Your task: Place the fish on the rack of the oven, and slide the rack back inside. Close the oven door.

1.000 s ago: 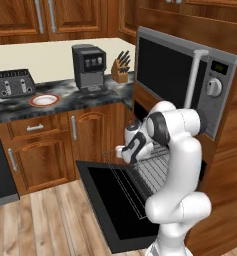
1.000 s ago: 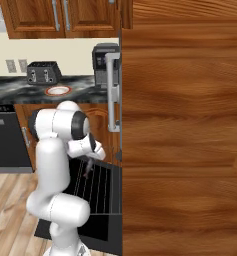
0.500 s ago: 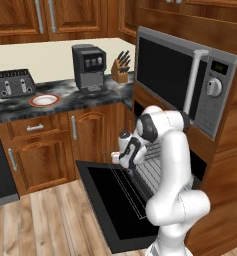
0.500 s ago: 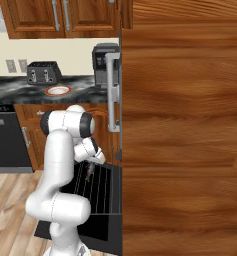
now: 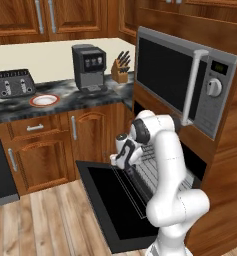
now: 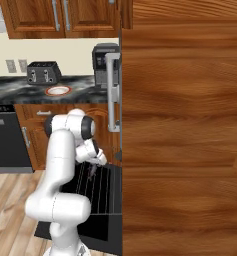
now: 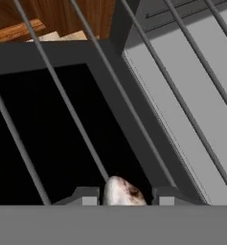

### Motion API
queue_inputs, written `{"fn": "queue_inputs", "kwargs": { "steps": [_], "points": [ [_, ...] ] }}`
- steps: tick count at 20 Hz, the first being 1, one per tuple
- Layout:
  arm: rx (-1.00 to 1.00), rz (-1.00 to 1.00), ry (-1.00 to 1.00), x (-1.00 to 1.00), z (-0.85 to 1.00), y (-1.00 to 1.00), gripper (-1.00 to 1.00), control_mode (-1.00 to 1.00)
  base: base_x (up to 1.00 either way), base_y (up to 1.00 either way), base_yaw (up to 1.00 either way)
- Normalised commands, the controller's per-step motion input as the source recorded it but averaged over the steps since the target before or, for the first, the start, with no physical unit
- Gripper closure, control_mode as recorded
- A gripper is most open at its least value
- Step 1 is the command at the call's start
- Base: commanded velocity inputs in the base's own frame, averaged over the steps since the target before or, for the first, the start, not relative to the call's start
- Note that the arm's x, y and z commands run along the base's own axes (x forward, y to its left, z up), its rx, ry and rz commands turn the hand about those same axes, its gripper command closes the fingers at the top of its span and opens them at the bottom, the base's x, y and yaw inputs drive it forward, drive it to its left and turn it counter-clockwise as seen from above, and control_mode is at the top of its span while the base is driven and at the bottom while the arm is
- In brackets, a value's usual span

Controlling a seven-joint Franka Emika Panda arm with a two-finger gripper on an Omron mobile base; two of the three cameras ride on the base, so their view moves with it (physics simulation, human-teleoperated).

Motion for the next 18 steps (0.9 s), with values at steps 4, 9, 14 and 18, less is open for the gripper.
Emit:
{"fn": "queue_inputs", "kwargs": {
  "steps": [4, 9, 14, 18],
  "points": [
    [-0.02, 0.0, 0.0, 0.26, -0.46, 0.08, -1.0, -1.0, 0.0, 0.0, 0.0],
    [-0.01, 0.0, 0.0, 0.03, -0.07, 0.07, -1.0, -1.0, 0.0, 0.0, 0.0],
    [0.0, 0.0, 0.0, -0.15, 0.32, 0.0, -1.0, -1.0, 0.0, 0.0, 0.0],
    [0.0, 0.0, 0.0, -0.15, 0.52, 0.02, -1.0, -1.0, 0.0, 0.0, 0.0]
  ]
}}
